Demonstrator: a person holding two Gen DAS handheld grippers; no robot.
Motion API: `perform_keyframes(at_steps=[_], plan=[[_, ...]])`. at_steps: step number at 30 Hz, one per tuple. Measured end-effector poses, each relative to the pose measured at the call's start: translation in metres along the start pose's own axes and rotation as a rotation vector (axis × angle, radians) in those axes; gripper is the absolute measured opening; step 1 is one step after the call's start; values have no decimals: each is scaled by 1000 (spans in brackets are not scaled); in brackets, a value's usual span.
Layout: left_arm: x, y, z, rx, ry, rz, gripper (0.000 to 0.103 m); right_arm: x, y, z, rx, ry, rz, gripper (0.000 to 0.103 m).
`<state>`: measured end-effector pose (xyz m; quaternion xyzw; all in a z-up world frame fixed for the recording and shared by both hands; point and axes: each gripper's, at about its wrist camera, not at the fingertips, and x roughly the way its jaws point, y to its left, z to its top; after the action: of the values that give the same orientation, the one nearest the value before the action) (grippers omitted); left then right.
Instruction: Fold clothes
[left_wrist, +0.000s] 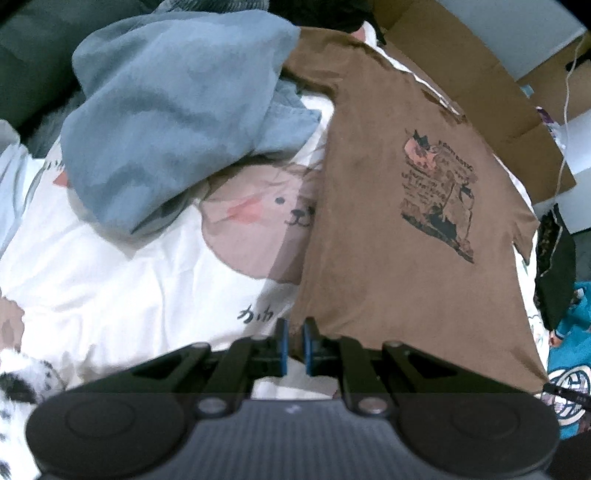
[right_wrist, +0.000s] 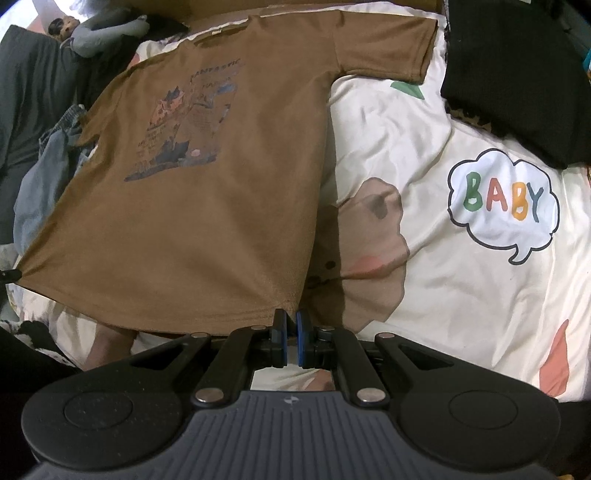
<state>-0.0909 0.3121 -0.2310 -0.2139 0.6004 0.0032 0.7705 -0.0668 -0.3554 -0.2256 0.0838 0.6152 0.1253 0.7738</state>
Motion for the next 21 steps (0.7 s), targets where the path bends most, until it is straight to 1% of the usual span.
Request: perform_keyframes(at_steps=[8, 15, 19, 21], plan=[[25, 8, -10, 4, 32, 47, 9, 18, -4, -5, -1, 21, -13, 3], [59, 15, -17, -4, 79, 100, 9, 45, -9, -9, -21, 62, -49, 3], [73, 20, -15, -11, 102, 134, 9, 59, -15, -11, 1, 101, -36, 5], [76, 22, -15, -11, 109, 139, 9, 57, -16, -10, 1, 99, -30, 6]])
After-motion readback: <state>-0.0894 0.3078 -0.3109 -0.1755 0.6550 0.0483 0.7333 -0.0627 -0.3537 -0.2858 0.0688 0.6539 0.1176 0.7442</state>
